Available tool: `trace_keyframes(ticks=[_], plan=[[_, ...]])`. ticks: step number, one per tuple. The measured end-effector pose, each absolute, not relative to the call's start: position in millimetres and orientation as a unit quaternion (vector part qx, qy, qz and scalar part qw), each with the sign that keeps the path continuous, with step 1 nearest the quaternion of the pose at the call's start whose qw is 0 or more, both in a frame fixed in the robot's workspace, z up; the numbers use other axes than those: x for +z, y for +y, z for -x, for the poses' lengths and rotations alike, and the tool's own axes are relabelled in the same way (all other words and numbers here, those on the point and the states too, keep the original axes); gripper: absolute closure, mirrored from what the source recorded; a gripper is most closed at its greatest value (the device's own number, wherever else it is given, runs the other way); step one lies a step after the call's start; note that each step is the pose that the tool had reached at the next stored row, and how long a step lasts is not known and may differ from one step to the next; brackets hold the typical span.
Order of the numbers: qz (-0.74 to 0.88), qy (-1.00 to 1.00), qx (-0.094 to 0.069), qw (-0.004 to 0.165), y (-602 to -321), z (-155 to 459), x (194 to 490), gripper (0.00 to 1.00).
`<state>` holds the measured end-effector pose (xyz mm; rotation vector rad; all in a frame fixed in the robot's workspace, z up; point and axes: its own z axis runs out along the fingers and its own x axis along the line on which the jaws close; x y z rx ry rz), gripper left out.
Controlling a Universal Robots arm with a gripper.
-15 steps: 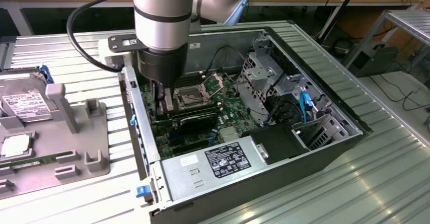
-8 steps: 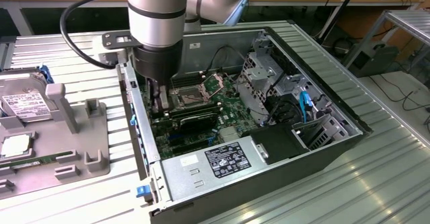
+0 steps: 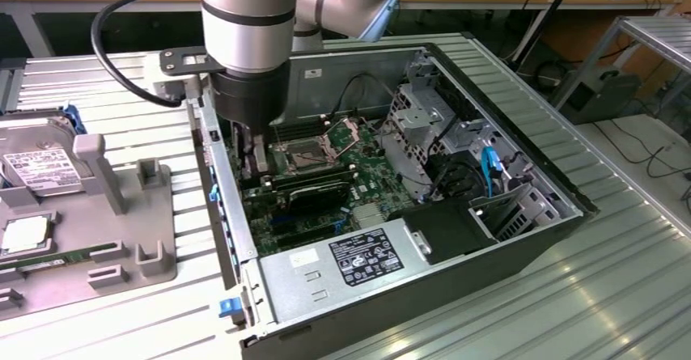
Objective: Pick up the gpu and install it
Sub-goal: 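Press down on the gpu until it lock into place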
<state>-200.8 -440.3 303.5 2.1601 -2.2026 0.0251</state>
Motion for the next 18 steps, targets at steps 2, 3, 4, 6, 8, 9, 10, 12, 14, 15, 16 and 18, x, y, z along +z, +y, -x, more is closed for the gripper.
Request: trace_keyframes(ticks=[2,3,4,6,8,9,10,12,14,15,16,18], plan=[[-0.700,-0.714,0.008,0.028,-440.2,201.0,303.5,0.89],[-0.700,-0.714,0.008,0.028,-440.1,201.7,303.6,0.89],[-0.700,-0.714,0.008,0.028,-440.2,202.5,303.5,0.89],[-0.700,-0.714,0.008,0.028,-440.1,203.8,303.5,0.89],[-0.700,-0.714,0.008,0.028,-440.1,204.5,303.5,0.89],[-0.700,-0.714,0.008,0.028,-440.1,204.8,303.5,0.89],[-0.700,-0.714,0.008,0.028,-440.2,205.2,303.5,0.89],[-0.700,-0.714,0.008,0.028,-440.1,206.6,303.5,0.89],[-0.700,-0.714,0.008,0.028,-440.1,207.3,303.5,0.89],[-0.700,-0.714,0.008,0.028,-440.1,208.1,303.5,0.89],[-0.700,-0.713,0.008,0.028,-440.2,208.6,303.5,0.89],[-0.701,-0.713,0.008,0.028,-440.1,209.4,303.5,0.89]])
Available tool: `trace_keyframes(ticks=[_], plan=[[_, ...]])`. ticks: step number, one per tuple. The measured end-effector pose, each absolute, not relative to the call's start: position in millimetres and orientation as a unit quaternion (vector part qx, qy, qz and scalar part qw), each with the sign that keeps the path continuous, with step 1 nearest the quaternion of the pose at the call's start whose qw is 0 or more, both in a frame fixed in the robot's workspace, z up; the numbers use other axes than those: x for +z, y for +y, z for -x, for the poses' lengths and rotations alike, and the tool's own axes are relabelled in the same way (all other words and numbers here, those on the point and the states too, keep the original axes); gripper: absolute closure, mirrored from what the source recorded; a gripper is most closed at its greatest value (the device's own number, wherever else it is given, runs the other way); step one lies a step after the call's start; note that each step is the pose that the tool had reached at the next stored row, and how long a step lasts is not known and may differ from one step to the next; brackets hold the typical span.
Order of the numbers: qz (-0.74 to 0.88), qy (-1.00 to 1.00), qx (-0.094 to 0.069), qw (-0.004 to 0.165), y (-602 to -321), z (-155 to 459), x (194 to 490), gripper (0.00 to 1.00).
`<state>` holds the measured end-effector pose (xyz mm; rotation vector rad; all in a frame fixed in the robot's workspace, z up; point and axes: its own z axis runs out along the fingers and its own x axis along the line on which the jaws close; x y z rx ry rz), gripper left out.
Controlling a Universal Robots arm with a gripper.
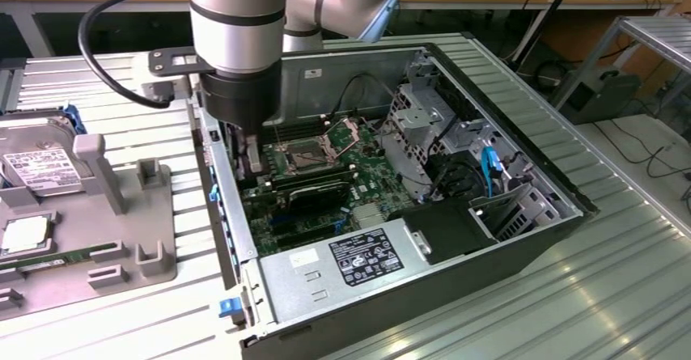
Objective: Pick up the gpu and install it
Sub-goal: 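Press down on the gpu until it lock into place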
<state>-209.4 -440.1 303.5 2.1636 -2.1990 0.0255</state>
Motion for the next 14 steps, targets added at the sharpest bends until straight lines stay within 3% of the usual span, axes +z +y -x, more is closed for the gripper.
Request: trace_keyframes(ticks=[14], plan=[[-0.702,-0.711,0.008,0.028,-440.1,210.8,306.8,0.89]])
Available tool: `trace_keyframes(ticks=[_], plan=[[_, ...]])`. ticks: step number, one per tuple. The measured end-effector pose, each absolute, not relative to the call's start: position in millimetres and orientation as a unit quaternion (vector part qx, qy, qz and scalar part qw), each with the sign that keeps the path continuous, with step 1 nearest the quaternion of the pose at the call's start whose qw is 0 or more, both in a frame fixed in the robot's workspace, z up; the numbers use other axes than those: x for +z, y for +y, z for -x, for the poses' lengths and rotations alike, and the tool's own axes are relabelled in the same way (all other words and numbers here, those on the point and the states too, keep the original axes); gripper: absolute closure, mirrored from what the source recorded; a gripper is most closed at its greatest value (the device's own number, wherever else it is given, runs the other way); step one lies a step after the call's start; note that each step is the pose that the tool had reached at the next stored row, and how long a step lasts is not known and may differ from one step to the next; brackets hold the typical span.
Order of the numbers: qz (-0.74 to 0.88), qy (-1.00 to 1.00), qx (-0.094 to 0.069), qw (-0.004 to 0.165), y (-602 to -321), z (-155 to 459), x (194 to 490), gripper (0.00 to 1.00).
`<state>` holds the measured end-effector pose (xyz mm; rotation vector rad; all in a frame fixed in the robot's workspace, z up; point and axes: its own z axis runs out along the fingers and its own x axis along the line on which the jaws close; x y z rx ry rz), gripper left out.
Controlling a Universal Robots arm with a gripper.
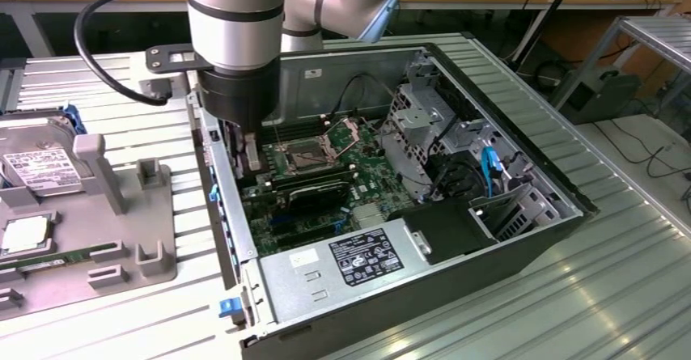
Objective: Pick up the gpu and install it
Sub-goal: 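Press down on the gpu until it lock into place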
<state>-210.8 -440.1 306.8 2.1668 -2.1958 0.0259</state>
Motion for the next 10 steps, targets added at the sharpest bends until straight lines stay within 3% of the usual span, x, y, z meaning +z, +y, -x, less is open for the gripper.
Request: trace_keyframes(ticks=[10], plan=[[-0.702,-0.712,0.008,0.028,-440.1,212.9,309.3,0.89]])
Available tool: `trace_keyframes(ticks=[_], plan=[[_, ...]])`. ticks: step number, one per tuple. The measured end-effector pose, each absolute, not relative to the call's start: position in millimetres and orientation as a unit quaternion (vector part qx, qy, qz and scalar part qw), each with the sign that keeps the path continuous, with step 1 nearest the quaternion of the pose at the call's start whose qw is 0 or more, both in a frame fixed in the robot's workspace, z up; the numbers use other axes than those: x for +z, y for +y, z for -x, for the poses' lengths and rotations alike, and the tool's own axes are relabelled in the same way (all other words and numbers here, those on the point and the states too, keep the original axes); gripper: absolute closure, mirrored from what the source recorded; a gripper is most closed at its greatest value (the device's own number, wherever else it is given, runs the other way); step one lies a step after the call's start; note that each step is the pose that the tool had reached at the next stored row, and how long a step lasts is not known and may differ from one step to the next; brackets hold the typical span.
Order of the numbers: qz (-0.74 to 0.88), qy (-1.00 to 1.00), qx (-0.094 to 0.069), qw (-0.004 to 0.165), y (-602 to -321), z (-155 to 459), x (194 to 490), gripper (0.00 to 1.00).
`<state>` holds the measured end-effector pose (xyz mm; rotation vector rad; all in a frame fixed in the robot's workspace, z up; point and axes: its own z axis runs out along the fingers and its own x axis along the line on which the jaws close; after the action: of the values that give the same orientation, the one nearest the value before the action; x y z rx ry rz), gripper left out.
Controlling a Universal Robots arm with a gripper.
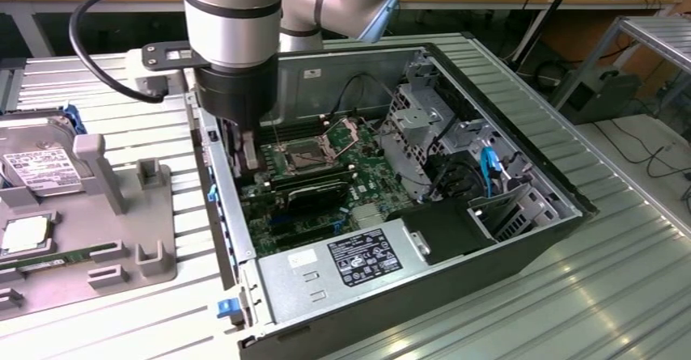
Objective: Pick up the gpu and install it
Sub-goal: 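Press down on the gpu until it lock into place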
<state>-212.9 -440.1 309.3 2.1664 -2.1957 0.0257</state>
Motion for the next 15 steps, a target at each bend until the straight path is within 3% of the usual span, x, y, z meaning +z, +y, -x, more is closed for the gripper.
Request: trace_keyframes(ticks=[15], plan=[[-0.702,-0.711,0.008,0.028,-440.5,215.5,310.1,0.89]])
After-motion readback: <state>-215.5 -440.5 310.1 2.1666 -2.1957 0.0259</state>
